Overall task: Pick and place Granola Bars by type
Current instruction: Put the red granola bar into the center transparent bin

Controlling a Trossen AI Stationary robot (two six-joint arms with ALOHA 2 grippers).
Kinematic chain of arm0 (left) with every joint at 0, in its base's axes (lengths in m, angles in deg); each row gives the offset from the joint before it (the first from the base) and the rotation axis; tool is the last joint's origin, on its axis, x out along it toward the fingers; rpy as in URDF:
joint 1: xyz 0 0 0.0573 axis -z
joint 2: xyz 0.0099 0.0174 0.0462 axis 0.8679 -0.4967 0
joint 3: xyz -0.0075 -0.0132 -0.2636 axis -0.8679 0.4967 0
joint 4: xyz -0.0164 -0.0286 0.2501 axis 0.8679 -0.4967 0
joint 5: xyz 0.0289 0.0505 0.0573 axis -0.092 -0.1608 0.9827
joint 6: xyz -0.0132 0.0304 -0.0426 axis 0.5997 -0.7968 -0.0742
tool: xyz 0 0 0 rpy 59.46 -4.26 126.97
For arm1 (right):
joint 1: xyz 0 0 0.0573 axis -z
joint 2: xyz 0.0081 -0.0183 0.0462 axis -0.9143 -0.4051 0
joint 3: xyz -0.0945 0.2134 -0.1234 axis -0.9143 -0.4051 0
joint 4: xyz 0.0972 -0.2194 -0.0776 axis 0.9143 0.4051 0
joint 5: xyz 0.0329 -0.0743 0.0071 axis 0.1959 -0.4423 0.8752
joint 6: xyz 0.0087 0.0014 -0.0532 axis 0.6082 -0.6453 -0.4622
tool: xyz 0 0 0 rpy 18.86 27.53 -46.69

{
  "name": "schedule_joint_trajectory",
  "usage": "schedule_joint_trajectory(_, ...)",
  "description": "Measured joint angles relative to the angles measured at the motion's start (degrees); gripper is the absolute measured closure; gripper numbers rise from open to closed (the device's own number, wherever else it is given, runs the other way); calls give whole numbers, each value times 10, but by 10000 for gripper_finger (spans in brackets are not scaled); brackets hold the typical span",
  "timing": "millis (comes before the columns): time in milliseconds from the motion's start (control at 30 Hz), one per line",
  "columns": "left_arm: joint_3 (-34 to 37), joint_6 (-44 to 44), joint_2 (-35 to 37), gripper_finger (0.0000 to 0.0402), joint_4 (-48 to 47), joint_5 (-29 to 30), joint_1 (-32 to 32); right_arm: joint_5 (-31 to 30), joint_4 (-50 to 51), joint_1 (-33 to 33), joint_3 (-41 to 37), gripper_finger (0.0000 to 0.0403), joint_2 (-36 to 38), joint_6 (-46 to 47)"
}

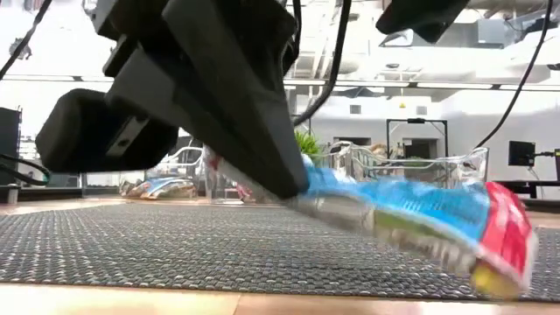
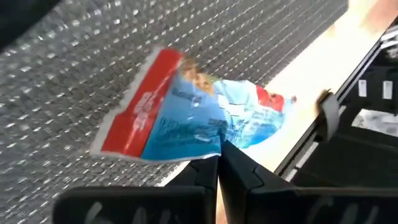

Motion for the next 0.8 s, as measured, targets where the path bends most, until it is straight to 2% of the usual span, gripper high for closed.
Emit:
schedule_joint_trajectory(367, -1, -6, 18, 401, -35, 19, -1, -7, 16, 0, 0, 272, 26, 0)
schedule_joint_trajectory(567, -1, -6, 18, 401, -45, 22, -3, 44, 37, -3, 0, 271, 2, 36)
schedule_joint_trajectory(667, -1, -5, 18, 401, -45, 22, -3, 66, 37, -4, 0, 254, -26, 57)
schedule_joint_trajectory(800, -1, -5, 18, 401, -44, 23, -3, 97, -7, -3, -1, 211, -69, 63)
